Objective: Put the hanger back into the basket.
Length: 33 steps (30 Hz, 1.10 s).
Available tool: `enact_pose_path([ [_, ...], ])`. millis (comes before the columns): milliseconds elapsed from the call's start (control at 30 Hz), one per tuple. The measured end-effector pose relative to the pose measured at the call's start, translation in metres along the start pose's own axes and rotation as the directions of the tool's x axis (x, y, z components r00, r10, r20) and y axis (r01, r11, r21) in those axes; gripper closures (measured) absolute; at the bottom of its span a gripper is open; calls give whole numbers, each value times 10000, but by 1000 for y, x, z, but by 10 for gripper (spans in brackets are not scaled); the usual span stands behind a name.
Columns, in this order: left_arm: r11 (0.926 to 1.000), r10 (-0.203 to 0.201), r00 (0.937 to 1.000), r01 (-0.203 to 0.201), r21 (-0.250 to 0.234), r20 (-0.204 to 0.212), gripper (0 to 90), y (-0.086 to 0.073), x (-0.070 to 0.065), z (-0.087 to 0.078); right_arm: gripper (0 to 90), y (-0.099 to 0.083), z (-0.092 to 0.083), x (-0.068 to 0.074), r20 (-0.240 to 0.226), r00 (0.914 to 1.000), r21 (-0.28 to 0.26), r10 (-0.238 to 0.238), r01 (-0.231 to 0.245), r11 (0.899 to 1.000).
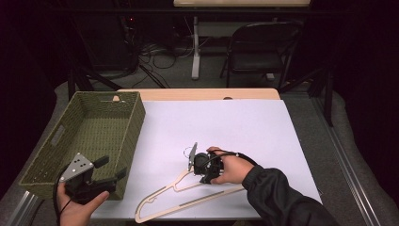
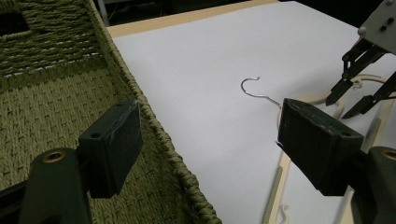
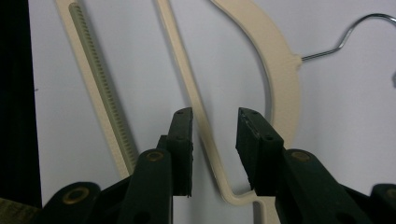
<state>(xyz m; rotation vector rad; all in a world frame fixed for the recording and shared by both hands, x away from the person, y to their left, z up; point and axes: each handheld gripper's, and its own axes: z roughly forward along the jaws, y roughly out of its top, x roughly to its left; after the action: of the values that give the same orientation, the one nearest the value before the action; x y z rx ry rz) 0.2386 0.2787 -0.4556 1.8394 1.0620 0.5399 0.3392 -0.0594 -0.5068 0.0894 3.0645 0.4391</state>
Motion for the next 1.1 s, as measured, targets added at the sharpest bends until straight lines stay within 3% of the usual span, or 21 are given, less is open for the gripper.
enact_pose_path([
  [200,10000,33,10000,-33,26,24,217,0,0,1,686,5,10,5,-400,9991,64,-154,156,9999],
  [1100,10000,-15,10000,15,54,-4,217,-1,1,1,696,1,19,0,-531,9986,811,-15,59,9967],
])
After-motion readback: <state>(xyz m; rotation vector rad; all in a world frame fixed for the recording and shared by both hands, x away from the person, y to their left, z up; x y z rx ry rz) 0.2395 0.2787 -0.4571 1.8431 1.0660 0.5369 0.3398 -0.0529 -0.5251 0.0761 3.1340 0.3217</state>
